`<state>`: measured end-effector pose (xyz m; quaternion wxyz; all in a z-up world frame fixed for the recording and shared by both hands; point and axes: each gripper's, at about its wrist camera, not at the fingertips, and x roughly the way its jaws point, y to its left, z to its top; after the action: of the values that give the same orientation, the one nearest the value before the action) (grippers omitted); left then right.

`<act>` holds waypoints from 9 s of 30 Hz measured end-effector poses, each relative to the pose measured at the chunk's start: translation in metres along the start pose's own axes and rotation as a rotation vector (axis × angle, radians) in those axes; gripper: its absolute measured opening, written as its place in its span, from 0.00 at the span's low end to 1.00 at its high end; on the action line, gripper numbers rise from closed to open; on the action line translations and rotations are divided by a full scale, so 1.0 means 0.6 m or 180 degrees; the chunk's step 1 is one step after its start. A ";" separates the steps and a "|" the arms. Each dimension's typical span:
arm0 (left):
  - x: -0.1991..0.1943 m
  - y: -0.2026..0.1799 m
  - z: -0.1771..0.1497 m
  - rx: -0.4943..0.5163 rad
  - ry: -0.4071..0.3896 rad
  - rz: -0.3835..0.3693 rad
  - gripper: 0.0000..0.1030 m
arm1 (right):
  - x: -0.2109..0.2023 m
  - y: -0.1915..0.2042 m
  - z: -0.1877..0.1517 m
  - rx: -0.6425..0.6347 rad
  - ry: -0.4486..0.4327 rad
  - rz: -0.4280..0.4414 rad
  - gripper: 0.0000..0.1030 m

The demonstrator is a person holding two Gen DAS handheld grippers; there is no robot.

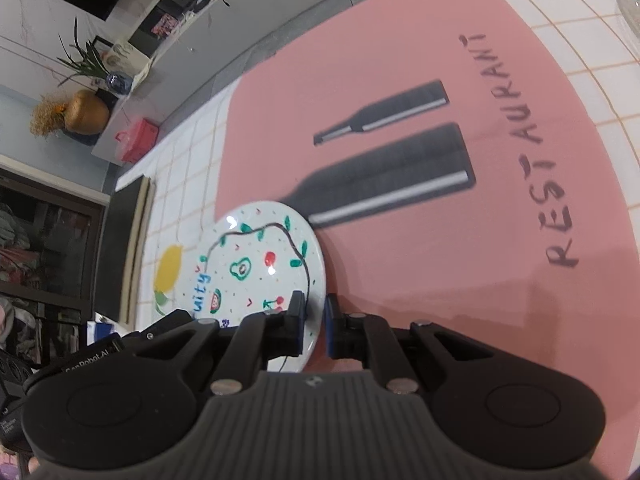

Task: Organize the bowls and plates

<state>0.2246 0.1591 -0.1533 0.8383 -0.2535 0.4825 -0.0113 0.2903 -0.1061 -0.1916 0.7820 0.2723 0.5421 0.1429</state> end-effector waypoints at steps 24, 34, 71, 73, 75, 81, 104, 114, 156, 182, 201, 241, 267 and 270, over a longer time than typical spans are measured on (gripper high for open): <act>0.007 -0.003 0.000 0.0058 -0.0078 0.0005 0.12 | 0.001 -0.009 0.012 0.0073 -0.0068 0.0047 0.06; -0.037 -0.012 -0.004 0.0087 -0.0124 -0.0099 0.12 | -0.037 -0.016 -0.010 0.0198 -0.0027 0.0188 0.06; -0.194 -0.286 -0.187 0.0631 -0.0007 -0.0603 0.11 | -0.410 -0.223 -0.150 0.0555 -0.0667 0.0547 0.07; -0.184 -0.296 -0.206 0.0652 0.0039 -0.0606 0.11 | -0.425 -0.244 -0.160 0.0581 -0.0698 0.0514 0.07; -0.176 -0.305 -0.225 0.0668 0.0086 -0.0613 0.11 | -0.437 -0.262 -0.171 0.0600 -0.0720 0.0461 0.07; -0.150 -0.312 -0.284 0.0587 0.0289 -0.0672 0.11 | -0.456 -0.317 -0.202 0.0705 -0.0733 0.0332 0.06; -0.086 -0.267 -0.373 0.0421 0.0619 -0.0535 0.12 | -0.409 -0.361 -0.257 0.0672 -0.0531 -0.0090 0.06; -0.069 -0.262 -0.382 0.0458 0.0685 -0.0461 0.12 | -0.398 -0.359 -0.261 0.0592 -0.0491 -0.0186 0.06; -0.068 -0.265 -0.385 0.0642 0.0579 -0.0293 0.11 | -0.378 -0.339 -0.265 0.0263 -0.0483 -0.0513 0.10; -0.079 -0.262 -0.398 0.0762 0.0486 -0.0080 0.24 | -0.381 -0.327 -0.271 0.0214 -0.0323 -0.0552 0.17; -0.068 -0.257 -0.399 0.0609 0.0609 -0.0169 0.17 | -0.372 -0.327 -0.268 0.0279 -0.0301 -0.0552 0.08; -0.122 -0.458 -0.325 0.1569 -0.0122 -0.0249 0.25 | -0.459 -0.311 -0.190 -0.0117 -0.0924 -0.0814 0.35; 0.062 -0.564 -0.198 0.1481 -0.0043 -0.0455 0.36 | -0.415 -0.403 0.013 0.0396 -0.1318 -0.0810 0.43; 0.089 -0.568 -0.183 0.1490 -0.0028 -0.0470 0.36 | -0.405 -0.420 0.036 0.0508 -0.1346 -0.0744 0.43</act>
<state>0.2406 -0.1976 -0.0920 0.8732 -0.0870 0.4432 -0.1829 0.2020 -0.4421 -0.1449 0.8652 0.2924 0.4039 -0.0519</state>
